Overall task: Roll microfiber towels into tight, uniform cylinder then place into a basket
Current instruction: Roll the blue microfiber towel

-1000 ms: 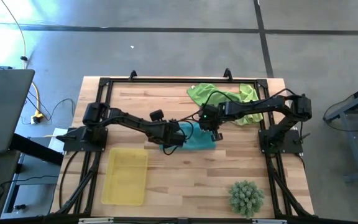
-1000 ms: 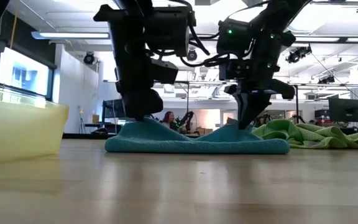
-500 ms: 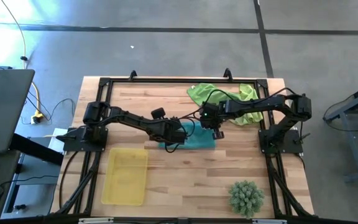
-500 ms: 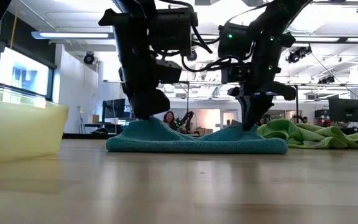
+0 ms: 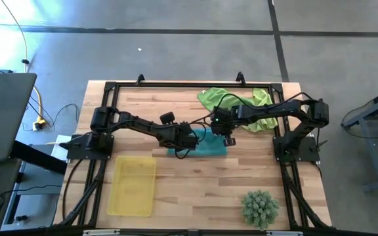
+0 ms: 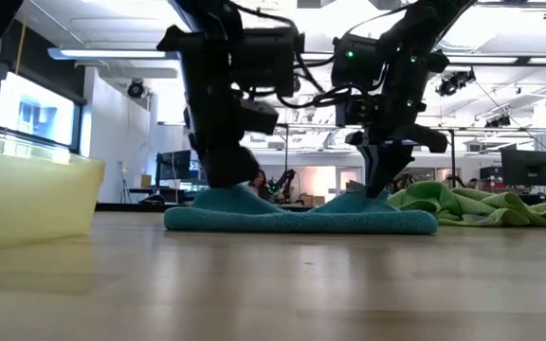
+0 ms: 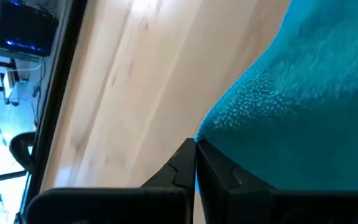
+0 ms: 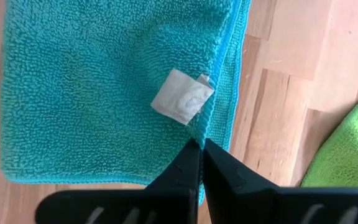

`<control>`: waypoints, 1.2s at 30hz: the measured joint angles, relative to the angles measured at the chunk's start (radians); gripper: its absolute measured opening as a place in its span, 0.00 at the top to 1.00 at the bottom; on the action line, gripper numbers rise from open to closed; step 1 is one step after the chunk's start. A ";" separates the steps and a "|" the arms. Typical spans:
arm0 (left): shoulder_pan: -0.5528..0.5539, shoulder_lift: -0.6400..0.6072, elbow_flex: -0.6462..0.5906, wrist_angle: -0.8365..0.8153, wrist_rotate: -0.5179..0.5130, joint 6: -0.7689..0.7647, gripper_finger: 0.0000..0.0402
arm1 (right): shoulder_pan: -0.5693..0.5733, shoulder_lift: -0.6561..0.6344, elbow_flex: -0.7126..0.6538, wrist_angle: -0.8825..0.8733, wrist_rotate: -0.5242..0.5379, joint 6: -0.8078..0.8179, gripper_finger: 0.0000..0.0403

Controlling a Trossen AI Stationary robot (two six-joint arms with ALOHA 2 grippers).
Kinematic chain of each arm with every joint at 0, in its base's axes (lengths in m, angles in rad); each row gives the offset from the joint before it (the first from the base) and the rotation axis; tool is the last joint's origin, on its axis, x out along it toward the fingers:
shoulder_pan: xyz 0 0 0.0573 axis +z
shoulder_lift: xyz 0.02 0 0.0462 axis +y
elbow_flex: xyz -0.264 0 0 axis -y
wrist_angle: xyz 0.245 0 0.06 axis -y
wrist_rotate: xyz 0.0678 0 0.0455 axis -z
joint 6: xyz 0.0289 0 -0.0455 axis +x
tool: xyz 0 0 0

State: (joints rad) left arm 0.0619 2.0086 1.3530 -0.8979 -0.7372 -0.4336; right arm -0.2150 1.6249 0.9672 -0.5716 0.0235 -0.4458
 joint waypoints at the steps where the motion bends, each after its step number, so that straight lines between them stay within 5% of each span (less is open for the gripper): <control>1: 0.002 0.003 0.000 0.004 -0.001 0.000 1.00 | 0.000 0.000 0.000 0.000 0.000 0.000 1.00; 13: 0.003 0.008 0.001 -0.001 -0.005 0.000 1.00 | -0.001 0.003 0.000 -0.006 0.051 -0.001 0.98; 21: 0.003 0.008 0.001 -0.017 -0.001 -0.008 1.00 | -0.002 0.048 0.000 0.002 0.056 -0.021 0.87; 30: 0.003 0.008 0.001 -0.021 0.001 -0.009 1.00 | 0.013 0.051 0.035 -0.035 0.325 -0.021 0.65; 36: 0.003 0.008 0.001 -0.033 0.037 -0.008 1.00 | 0.014 0.050 0.061 -0.082 0.127 0.119 0.62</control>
State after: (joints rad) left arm 0.0650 2.0167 1.3540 -0.9305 -0.7004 -0.4419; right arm -0.2005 1.6752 1.0287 -0.6532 0.1507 -0.3266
